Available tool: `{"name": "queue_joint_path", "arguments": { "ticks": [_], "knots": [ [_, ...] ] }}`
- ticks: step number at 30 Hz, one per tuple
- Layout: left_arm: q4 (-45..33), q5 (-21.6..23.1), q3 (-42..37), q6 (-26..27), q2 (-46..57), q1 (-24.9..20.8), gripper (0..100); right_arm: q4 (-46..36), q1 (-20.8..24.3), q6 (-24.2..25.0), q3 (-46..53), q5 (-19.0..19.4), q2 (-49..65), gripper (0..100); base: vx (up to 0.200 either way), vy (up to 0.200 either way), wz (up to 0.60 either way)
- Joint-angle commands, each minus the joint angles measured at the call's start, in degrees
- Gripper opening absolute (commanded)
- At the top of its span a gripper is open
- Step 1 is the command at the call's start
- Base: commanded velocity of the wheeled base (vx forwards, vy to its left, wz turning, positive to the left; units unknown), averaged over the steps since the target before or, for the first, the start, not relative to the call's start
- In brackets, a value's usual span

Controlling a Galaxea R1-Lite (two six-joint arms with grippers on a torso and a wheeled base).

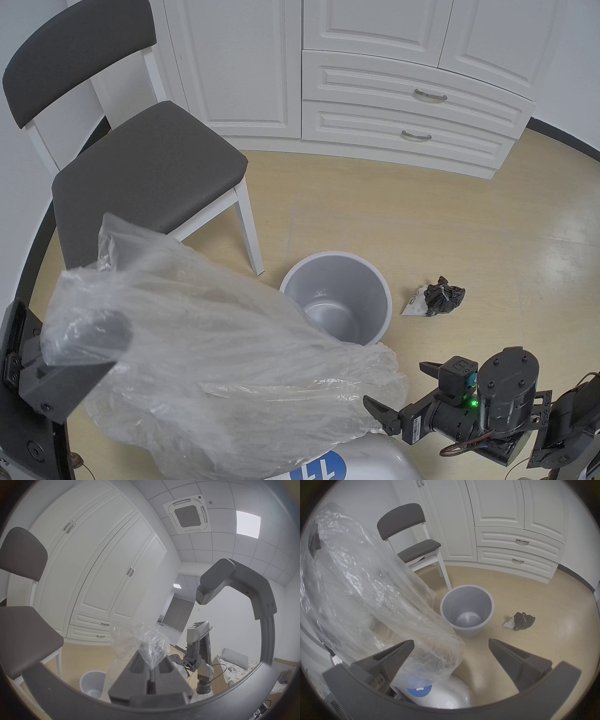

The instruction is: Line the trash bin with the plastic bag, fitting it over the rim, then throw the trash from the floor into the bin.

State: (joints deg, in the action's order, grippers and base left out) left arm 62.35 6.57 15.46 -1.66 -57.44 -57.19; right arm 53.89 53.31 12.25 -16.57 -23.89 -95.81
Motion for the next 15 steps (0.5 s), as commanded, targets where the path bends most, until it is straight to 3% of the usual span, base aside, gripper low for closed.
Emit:
{"name": "queue_joint_path", "arguments": {
  "ticks": [1,15],
  "knots": [
    [-0.04,0.02,0.19,-0.01,0.66,-0.21,0,0.07,0.66,-0.03,0.75,0.16,0.71,100,0.0,0.0,0.0],
    [0.31,0.28,1.15,0.16,3.92,-0.47,0,0.51,1.8,1.46,1.54,2.27,-1.58,100,0.0,0.0,0.0]
  ]
}}
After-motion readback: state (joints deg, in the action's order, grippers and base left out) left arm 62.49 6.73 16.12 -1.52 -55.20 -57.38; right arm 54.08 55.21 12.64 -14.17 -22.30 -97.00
